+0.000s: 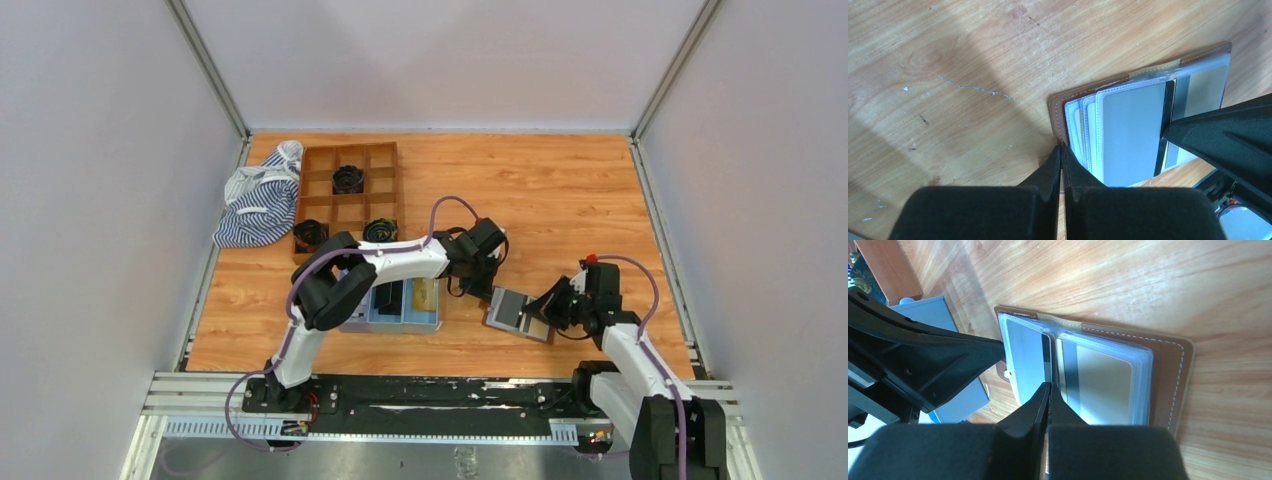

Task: Take the credit cards out of the card holder
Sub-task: Remove the credit card from the card holder.

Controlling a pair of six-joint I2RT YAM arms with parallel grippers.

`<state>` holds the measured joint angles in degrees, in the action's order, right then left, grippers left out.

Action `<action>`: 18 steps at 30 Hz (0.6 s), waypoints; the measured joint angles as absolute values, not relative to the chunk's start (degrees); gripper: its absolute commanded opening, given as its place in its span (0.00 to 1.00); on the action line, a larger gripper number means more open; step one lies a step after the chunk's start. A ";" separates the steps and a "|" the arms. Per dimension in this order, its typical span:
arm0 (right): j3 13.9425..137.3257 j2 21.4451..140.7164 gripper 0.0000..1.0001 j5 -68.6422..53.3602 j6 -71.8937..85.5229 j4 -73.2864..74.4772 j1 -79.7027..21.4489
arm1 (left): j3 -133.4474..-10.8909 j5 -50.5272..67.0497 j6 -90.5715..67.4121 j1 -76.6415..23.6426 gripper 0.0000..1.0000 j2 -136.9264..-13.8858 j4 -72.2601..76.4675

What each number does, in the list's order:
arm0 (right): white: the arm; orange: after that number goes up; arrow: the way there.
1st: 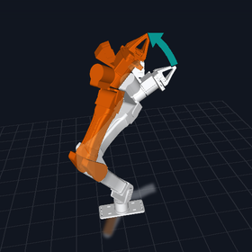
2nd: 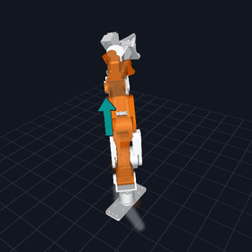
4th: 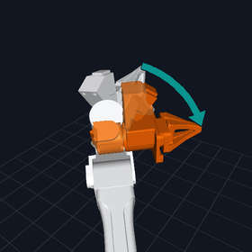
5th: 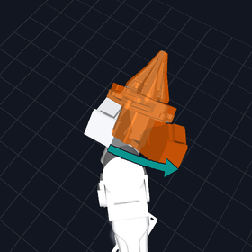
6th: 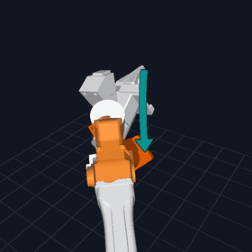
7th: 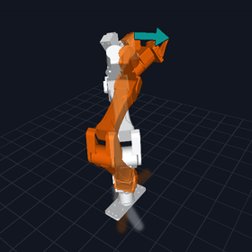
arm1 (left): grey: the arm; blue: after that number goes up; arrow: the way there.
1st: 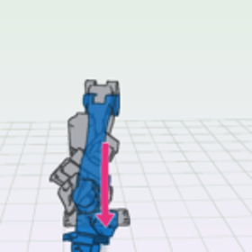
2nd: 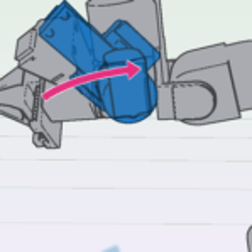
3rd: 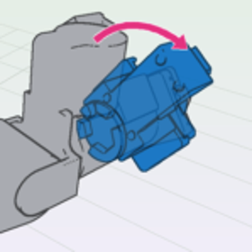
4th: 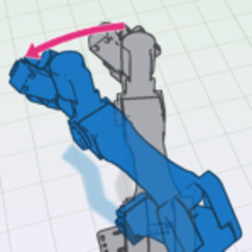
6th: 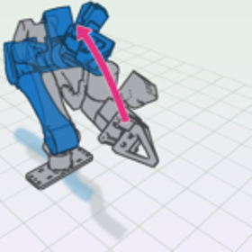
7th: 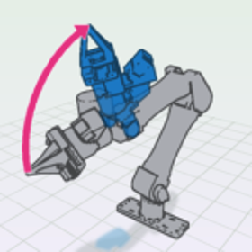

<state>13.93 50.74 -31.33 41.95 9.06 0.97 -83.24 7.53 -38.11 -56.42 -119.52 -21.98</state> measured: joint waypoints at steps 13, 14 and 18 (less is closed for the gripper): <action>12.88 47.55 0.00 -32.45 40.01 12.27 5.17 | -82.48 9.17 -38.13 -55.51 0.00 -119.52 -20.95; 12.88 47.35 0.00 -32.58 39.77 12.51 5.43 | -82.46 9.32 -38.13 -55.37 0.00 -119.52 -20.91; 12.88 46.26 0.00 -33.23 38.92 13.82 6.52 | -82.17 10.22 -38.13 -54.92 0.00 -119.50 -20.58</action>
